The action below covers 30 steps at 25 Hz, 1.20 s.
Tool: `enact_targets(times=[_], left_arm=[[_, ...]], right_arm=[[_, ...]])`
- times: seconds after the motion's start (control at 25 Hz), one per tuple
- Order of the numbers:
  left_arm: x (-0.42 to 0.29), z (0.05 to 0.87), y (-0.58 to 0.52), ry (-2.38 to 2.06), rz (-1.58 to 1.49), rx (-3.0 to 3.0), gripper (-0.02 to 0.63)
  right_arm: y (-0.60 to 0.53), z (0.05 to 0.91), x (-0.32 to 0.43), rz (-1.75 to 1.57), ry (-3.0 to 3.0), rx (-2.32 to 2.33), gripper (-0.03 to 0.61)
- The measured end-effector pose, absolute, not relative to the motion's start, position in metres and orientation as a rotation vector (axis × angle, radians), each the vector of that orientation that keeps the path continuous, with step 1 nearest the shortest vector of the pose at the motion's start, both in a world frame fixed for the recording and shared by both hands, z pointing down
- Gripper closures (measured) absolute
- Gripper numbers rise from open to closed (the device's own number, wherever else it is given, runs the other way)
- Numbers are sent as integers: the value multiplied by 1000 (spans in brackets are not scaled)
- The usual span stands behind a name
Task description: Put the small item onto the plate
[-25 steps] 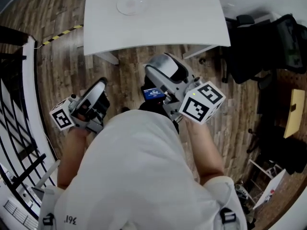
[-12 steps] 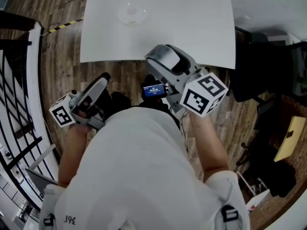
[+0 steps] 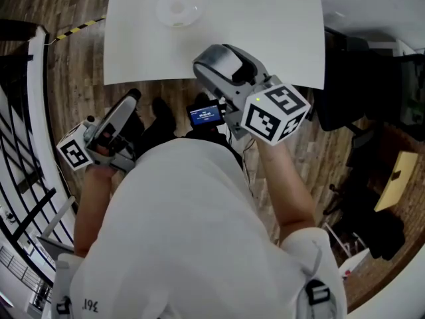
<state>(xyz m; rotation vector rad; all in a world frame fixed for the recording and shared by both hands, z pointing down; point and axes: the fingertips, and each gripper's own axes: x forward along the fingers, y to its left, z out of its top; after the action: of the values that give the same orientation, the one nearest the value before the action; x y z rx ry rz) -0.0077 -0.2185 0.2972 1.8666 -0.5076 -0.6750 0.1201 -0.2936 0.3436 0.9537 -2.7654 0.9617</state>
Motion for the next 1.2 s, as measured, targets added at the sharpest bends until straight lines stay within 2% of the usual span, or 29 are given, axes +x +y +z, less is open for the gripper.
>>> enact_targets(times=[0.76, 1.2], left_arm=[[-88, 302, -237, -498, -666, 1863, 511], [-100, 309, -238, -550, -697, 1844, 511]], right_arm=[[-334, 391, 60, 900, -2608, 1035, 253], [-385, 444, 42, 755, -2489, 950, 253]])
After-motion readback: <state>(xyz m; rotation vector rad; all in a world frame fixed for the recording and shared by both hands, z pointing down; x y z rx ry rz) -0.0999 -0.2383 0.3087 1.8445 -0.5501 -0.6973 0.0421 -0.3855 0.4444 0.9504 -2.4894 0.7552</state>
